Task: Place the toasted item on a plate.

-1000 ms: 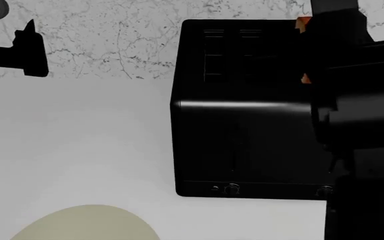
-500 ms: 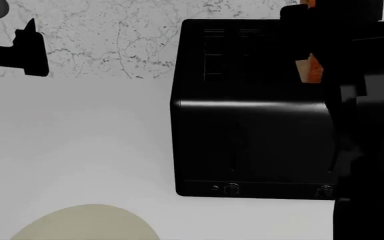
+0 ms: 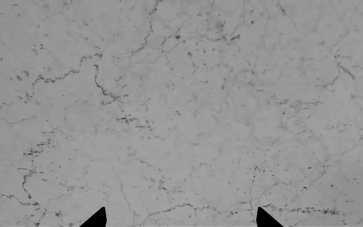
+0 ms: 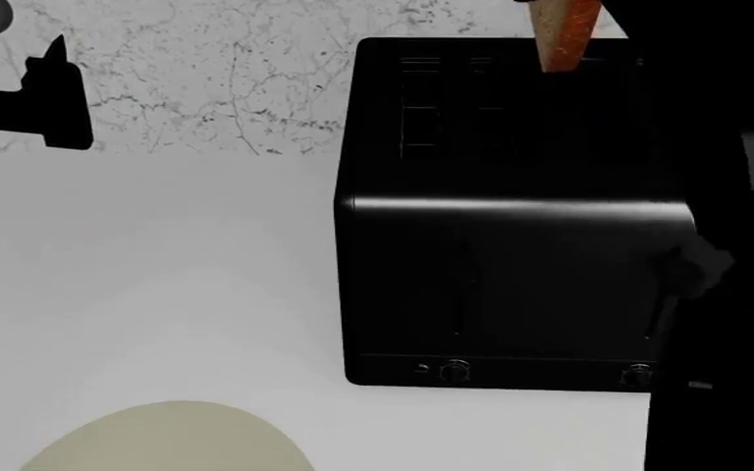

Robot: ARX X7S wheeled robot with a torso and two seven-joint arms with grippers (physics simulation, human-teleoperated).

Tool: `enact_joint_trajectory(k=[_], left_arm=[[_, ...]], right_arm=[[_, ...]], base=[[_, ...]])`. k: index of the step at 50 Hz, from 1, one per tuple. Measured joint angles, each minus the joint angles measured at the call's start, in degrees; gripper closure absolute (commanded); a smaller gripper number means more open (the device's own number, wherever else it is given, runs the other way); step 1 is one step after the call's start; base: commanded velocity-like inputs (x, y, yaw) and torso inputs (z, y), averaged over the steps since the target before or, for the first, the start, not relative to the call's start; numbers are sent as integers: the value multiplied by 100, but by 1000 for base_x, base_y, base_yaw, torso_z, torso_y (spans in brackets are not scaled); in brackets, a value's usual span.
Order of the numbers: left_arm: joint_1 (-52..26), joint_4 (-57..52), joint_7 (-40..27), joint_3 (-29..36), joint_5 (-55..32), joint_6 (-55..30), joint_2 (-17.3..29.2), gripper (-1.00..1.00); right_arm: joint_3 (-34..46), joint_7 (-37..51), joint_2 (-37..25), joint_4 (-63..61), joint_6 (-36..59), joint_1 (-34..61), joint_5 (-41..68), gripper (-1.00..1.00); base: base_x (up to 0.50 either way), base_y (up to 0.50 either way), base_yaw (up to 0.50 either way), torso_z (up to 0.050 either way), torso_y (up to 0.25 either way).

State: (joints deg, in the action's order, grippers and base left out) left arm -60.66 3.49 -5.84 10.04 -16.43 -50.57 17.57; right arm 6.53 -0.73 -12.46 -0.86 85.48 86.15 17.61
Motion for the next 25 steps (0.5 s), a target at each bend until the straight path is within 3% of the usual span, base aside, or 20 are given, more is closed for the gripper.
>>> enact_joint_trajectory(k=[25], left_arm=[[8,-48,-40,-30,-60,-31,31,-100]], right_arm=[[-26,863,245,-664,332,-246,1787,100]], base=[[0,0,0,0,0]])
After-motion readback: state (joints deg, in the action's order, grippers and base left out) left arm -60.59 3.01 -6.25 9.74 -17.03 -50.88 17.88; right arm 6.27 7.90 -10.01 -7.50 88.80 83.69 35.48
